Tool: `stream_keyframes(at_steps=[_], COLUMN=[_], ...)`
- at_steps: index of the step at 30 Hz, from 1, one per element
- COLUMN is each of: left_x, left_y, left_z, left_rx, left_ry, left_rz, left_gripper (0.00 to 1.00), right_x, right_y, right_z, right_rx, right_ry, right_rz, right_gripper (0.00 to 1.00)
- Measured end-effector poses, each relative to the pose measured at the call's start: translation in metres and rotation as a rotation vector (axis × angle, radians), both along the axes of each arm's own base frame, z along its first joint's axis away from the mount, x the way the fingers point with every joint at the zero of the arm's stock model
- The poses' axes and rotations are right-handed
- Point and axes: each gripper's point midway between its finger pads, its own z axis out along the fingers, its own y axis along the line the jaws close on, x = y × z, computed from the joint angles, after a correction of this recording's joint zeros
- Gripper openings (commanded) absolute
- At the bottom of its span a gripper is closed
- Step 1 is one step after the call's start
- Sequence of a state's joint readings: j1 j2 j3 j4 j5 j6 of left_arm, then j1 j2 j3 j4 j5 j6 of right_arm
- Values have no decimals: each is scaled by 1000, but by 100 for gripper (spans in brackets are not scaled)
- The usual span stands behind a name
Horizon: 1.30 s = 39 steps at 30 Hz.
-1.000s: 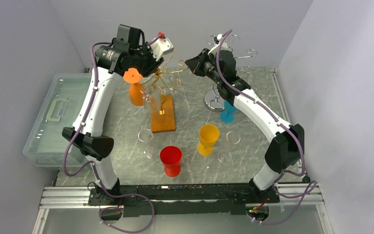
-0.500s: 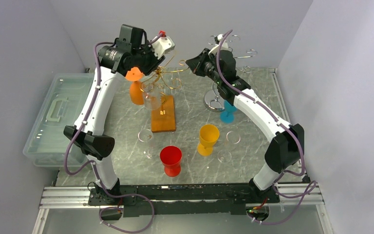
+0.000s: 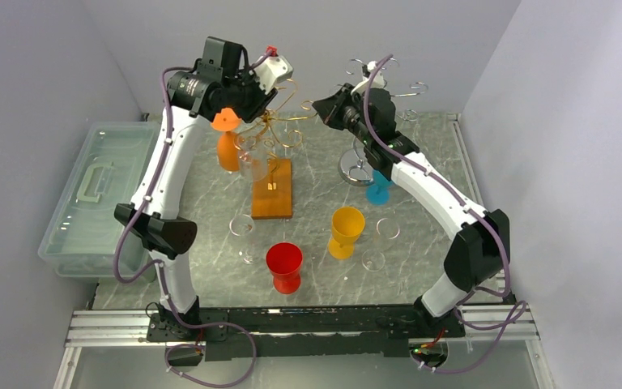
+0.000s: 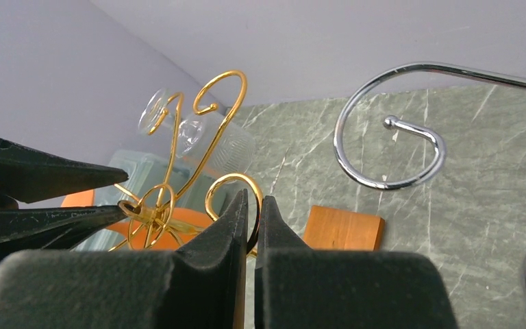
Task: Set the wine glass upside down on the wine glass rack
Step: Adjust the wine rack at the center of the board.
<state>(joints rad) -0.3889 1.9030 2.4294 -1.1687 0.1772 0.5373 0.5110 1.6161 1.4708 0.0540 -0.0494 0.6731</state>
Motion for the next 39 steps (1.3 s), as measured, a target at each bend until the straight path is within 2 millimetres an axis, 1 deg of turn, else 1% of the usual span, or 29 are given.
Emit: stream_keyframes(at_steps=[7, 17, 24, 28, 29, 32, 34, 36, 38, 39], left_x=[4, 5, 7, 8, 9, 11, 12, 13, 16, 17], left_y=[-4, -5, -10, -9, -7, -2, 0, 3, 6, 7], left_z=[0, 0, 0, 0, 0, 0, 2, 4, 7, 8], left_rx=[1, 12, 10, 17, 22, 32, 31, 34, 36, 34], left_ry=[-5, -13, -24, -27, -30, -35, -49, -67, -86, -94], left_rz=[-3, 6, -2, 5, 12, 30, 39, 46, 52, 56], left_gripper=[39, 39, 39, 40, 41, 50, 60, 67, 71, 73], right_x=[-6, -9, -22, -31, -33, -37, -38, -39, -41, -42], right_y=[-7, -9, -16, -15, -12, -8, -8, -8, -6, -6], right_z=[1, 0, 0, 0, 0, 0, 1, 1, 1, 1], right_rx=[13, 19, 52, 56, 53, 49, 40, 23, 7, -1], right_ry=[-7, 1, 2, 7, 10, 16, 21, 28, 32, 36], right_rz=[-21, -32, -60, -52, -45, -32, -29, -21, -4, 9], right_gripper=[0, 0, 0, 0, 0, 9, 15, 20, 29, 31])
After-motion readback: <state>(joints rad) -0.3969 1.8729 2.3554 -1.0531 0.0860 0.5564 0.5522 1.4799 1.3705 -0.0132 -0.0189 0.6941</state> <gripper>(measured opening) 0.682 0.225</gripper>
